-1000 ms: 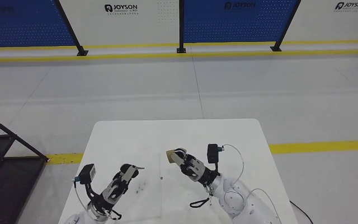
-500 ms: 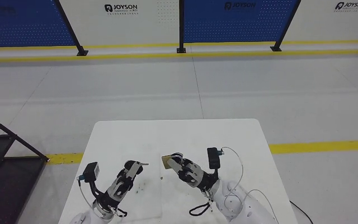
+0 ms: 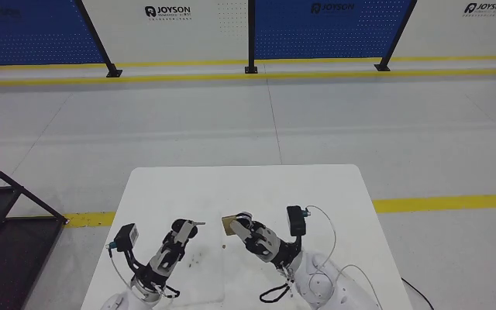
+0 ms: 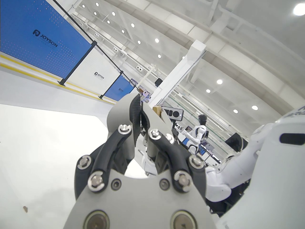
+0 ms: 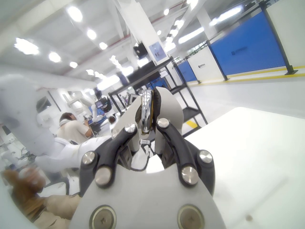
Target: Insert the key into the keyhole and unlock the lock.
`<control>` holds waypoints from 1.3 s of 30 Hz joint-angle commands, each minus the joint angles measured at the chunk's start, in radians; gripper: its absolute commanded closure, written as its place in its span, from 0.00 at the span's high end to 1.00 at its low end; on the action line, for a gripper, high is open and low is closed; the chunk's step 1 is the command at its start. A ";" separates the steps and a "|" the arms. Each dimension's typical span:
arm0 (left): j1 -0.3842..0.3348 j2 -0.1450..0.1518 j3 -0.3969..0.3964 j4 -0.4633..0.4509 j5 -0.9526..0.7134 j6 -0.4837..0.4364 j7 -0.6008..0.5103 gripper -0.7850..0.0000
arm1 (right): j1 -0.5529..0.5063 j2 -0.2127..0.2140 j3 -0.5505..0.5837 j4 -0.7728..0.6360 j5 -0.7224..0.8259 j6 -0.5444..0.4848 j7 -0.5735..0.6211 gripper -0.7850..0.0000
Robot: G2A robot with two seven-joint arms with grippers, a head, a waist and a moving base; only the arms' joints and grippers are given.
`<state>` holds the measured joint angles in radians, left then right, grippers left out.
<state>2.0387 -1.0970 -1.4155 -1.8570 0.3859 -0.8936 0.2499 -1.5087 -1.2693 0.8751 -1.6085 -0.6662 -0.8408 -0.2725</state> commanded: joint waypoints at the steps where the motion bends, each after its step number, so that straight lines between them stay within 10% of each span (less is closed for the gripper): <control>1: 0.000 -0.008 0.026 0.010 0.010 -0.037 0.054 0.00 | -0.005 -0.004 -0.007 -0.007 -0.007 -0.016 -0.044 0.00; 18: -0.072 -0.078 0.193 0.105 0.336 -0.119 0.469 0.00 | 0.012 -0.054 -0.089 0.065 -0.085 -0.019 -0.244 0.00; 39: -0.108 -0.087 0.230 0.140 0.404 -0.119 0.558 0.00 | 0.001 -0.069 -0.091 0.071 -0.128 -0.019 -0.253 0.00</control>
<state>1.9320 -1.1837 -1.1851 -1.7183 0.7905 -1.0123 0.8077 -1.5073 -1.3380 0.7838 -1.5371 -0.7937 -0.8595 -0.5259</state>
